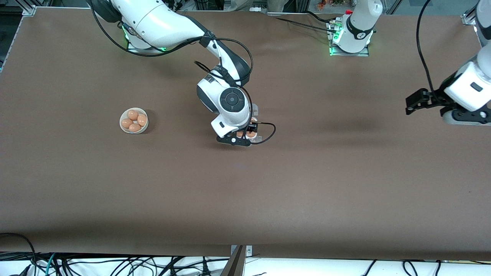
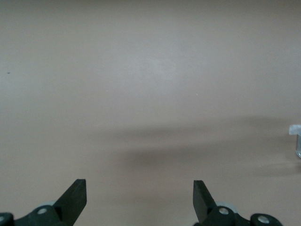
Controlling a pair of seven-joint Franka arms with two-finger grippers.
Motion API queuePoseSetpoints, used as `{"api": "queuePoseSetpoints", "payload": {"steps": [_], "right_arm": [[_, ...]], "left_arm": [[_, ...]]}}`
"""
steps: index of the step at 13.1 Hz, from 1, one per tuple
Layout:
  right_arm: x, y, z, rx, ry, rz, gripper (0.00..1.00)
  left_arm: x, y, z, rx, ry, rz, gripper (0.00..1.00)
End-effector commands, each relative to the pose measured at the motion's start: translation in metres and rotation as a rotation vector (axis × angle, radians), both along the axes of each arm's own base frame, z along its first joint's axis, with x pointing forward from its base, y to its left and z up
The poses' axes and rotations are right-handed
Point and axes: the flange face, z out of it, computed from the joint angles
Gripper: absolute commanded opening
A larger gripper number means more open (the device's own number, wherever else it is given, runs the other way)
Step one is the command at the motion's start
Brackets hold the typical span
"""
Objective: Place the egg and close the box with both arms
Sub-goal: 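Lower the egg into the empty box slot with the right gripper, then withdraw the right gripper while the left gripper reaches the box lid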
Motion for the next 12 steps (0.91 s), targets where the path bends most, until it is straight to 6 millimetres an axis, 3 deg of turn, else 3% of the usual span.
{"api": "queuePoseSetpoints", "payload": {"steps": [1,3,5,7,9,12], "right_arm": [[0.006,0.000,0.009,-0.002,-0.017,-0.015,1.00],[0.010,-0.009,0.024,-0.013,-0.012,-0.017,1.00],[0.014,-0.031,0.050,-0.078,0.023,-0.023,1.00],[0.025,-0.071,0.087,-0.107,0.034,-0.015,1.00],[0.033,-0.121,0.127,-0.074,0.077,0.012,1.00],[0.046,-0.195,0.178,-0.069,0.120,0.055,1.00]], "left_arm": [[-0.004,-0.038,0.006,-0.002,0.011,-0.058,1.00],[-0.011,-0.087,0.002,-0.047,0.025,-0.043,1.00],[-0.019,-0.133,-0.008,-0.104,0.065,0.021,1.00],[-0.029,-0.179,-0.020,-0.135,0.110,0.054,0.97],[-0.039,-0.222,-0.041,-0.175,0.191,0.116,0.80],[-0.055,-0.279,-0.077,-0.179,0.298,0.189,0.37]]}}
